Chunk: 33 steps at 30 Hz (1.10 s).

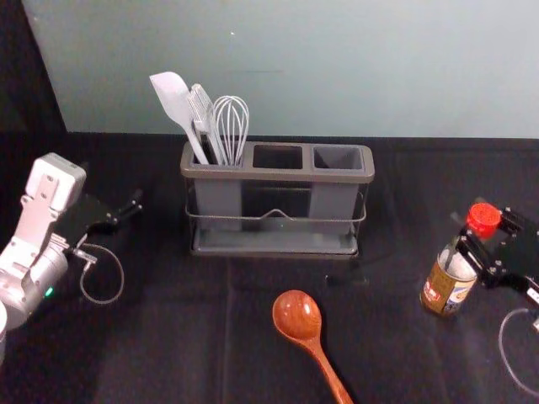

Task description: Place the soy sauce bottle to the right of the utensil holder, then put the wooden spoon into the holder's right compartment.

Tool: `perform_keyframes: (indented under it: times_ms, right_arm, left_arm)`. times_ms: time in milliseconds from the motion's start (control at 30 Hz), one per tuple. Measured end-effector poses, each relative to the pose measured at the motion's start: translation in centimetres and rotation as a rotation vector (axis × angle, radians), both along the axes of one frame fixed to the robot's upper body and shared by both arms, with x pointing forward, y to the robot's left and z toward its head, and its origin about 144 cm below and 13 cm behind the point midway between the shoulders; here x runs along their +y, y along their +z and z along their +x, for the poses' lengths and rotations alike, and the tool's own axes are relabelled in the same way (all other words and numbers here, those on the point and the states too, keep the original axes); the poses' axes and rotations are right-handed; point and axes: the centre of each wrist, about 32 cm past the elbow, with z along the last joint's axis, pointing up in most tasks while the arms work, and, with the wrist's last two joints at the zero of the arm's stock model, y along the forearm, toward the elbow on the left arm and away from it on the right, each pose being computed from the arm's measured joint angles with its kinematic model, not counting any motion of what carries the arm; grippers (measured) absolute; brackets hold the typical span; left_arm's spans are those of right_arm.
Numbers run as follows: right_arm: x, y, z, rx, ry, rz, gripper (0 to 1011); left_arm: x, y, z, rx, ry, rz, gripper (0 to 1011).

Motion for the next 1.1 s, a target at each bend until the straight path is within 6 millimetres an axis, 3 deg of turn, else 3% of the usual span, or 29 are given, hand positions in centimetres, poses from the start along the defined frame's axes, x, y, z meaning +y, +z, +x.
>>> perform_keyframes:
  times_ms: [333, 733, 1100]
  right_arm:
    - [-0.8, -0.5, 2.8, 0.0, 0.037, 0.009, 382]
    - [-0.9, -0.7, 8.4, 0.0, 0.089, -0.006, 382]
    - [0.0, -0.9, 10.8, 0.016, 0.087, -0.026, 382]
  left_arm:
    - [0.0, 0.0, 0.0, 0.0, 0.0, 0.0, 1005]
    - [0.0, 0.0, 0.0, 0.0, 0.0, 0.0, 1005]
    - [0.0, 0.0, 0.0, 0.0, 0.0, 0.0, 1005]
